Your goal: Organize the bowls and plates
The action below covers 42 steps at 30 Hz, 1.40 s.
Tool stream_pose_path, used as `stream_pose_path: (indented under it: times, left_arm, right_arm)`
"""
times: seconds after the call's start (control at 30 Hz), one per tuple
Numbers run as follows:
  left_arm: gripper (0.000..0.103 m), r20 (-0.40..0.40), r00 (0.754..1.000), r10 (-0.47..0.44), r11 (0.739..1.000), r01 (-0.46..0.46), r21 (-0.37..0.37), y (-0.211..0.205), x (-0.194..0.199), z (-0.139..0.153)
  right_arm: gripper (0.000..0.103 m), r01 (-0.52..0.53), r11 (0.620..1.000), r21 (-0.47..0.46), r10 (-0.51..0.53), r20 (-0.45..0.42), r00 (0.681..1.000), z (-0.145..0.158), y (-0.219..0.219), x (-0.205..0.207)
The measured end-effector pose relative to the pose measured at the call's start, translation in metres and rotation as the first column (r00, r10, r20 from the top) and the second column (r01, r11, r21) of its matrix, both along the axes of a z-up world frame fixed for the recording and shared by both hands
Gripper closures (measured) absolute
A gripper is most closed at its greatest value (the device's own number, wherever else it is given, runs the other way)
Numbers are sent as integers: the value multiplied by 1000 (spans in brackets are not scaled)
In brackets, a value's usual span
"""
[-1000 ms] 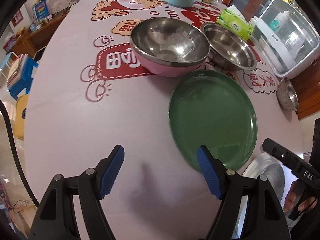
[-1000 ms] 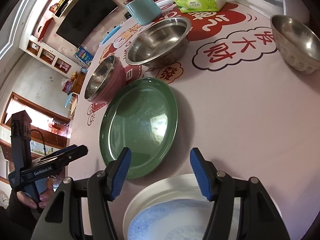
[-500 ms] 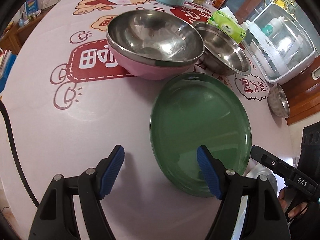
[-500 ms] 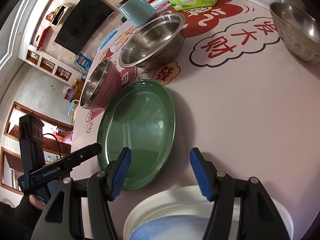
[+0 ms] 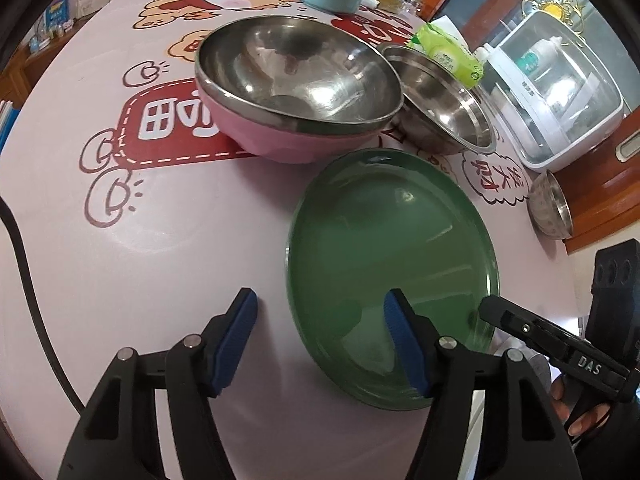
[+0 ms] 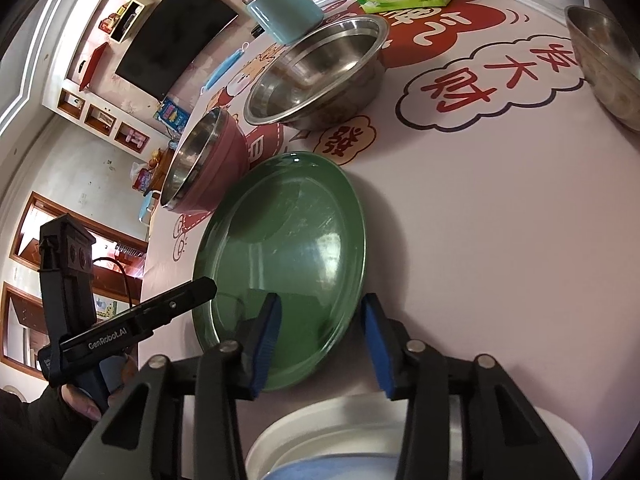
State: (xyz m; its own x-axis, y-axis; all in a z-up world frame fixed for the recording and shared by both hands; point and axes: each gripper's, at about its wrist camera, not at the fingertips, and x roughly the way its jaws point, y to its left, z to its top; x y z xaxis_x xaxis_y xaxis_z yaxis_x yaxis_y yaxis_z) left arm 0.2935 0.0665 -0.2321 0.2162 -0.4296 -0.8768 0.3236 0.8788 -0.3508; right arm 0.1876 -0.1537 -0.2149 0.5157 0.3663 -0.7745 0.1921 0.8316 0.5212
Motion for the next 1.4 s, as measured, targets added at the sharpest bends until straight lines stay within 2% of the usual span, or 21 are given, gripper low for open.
stream_pose_path:
  times: [0.07,0.13,0.2,0.37,0.53,0.57,0.9,1.07,1.4]
  left_arm:
    - [45,-1,1000,-6,1000,6,-8,-1,0,0]
    - [57,-2,1000,-13,1000,13,-14,-2,0,0]
    - [61,4,1000,-23,1000,23,-11,-4,-1,0]
    - [65,33,998,-47,999,47,10,-5,-2,0]
    - [86,31,999,-19,1000,18,16,3,1,-2]
    - [87,29,999,-14,1000,14,15,5,1,-2]
    - [90,39,999,-10,1000,10,18,9,-3,0]
    - [90,71,997,-17,999,15,31,12,-9,7]
    - [91,84,996,-18,999,16,27,20,-33,24]
  right_arm:
    - [69,2,1000,0,-2,2,1000,0,-1,-1]
    - [72,6,1000,-1,-6,0,1000,-1,-3,0]
    - [77,15,1000,-6,-15,-2,1000,-2,-5,0]
    - [86,30,1000,5,-30,-6,1000,-4,-12,-4]
    - [89,34,999,-2,-34,-12,999,-3,-13,-6]
    - [89,34,999,-6,-34,-12,999,-3,-13,-6]
    - [93,33,998,-48,-35,-39,999,-1,-6,-5]
    - [93,20,998,-54,-23,-51,998,-1,-1,-4]
    - [93,17,998,-58,-18,-21,1000,13,5,-19]
